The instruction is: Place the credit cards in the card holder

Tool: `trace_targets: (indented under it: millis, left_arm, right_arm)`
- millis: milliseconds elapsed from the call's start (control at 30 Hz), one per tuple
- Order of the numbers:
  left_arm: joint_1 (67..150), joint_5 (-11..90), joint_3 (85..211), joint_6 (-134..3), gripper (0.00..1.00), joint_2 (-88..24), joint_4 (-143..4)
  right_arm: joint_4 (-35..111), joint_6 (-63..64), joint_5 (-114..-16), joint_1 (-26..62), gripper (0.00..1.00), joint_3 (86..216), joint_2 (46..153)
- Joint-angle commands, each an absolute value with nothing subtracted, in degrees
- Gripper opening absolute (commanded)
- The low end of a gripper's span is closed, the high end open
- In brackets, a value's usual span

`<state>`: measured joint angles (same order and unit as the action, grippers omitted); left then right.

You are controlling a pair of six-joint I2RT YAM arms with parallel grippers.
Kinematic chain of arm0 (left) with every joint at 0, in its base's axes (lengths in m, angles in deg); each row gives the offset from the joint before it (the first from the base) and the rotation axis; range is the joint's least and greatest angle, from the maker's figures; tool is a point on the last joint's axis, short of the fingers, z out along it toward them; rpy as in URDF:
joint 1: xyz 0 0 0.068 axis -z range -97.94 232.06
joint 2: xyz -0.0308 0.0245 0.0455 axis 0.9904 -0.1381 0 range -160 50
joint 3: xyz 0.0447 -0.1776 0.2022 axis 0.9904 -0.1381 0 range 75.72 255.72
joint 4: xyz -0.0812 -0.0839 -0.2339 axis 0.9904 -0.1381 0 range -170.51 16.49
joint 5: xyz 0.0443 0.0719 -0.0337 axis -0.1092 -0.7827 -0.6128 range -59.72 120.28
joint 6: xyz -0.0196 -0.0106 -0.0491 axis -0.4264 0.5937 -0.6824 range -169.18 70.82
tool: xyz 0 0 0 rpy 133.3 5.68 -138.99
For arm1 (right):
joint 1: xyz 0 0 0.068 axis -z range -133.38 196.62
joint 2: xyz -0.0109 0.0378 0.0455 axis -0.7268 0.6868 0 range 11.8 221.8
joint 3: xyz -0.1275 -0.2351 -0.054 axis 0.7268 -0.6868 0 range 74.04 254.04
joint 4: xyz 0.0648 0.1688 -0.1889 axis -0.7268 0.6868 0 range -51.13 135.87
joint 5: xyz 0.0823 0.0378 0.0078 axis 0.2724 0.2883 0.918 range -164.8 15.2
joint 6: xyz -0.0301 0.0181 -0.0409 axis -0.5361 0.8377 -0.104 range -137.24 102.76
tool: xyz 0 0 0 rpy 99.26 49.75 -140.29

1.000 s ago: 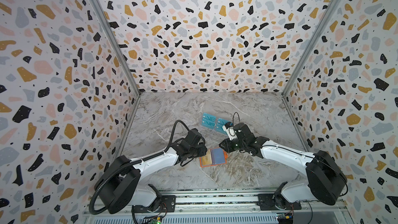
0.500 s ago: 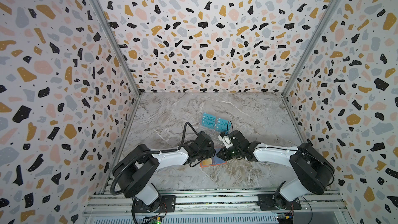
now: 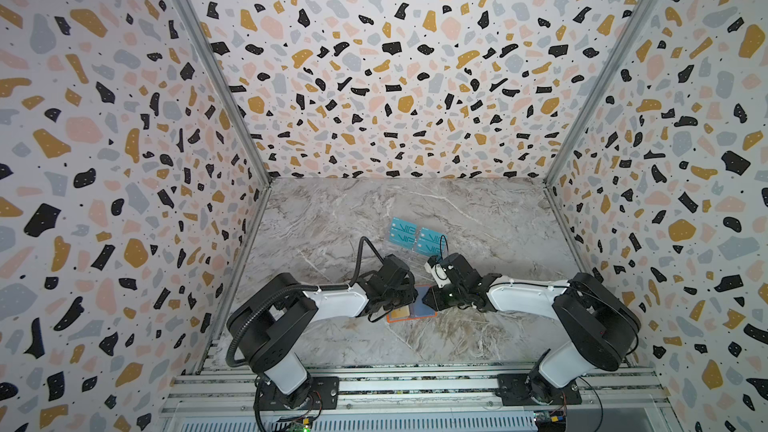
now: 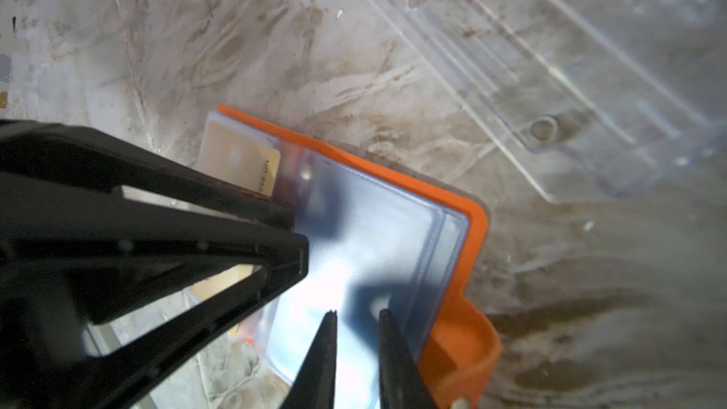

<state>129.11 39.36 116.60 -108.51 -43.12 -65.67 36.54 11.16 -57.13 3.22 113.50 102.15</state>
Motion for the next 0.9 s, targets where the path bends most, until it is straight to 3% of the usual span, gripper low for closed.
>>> trace_targets:
  millis: [0, 867]
  left_arm:
    - [129.26, 39.51, 116.99, -108.24, 0.30, -43.84, -64.42]
    - [128.36, 47.83, 107.54, -117.26, 0.32, -42.21, -45.51]
  right_arm:
    - [39.05, 10.80, -58.93, 3.45, 0.22, 112.98, 102.66]
    - [38.49, 12.04, -58.44, 3.41, 0.22, 112.54, 102.68]
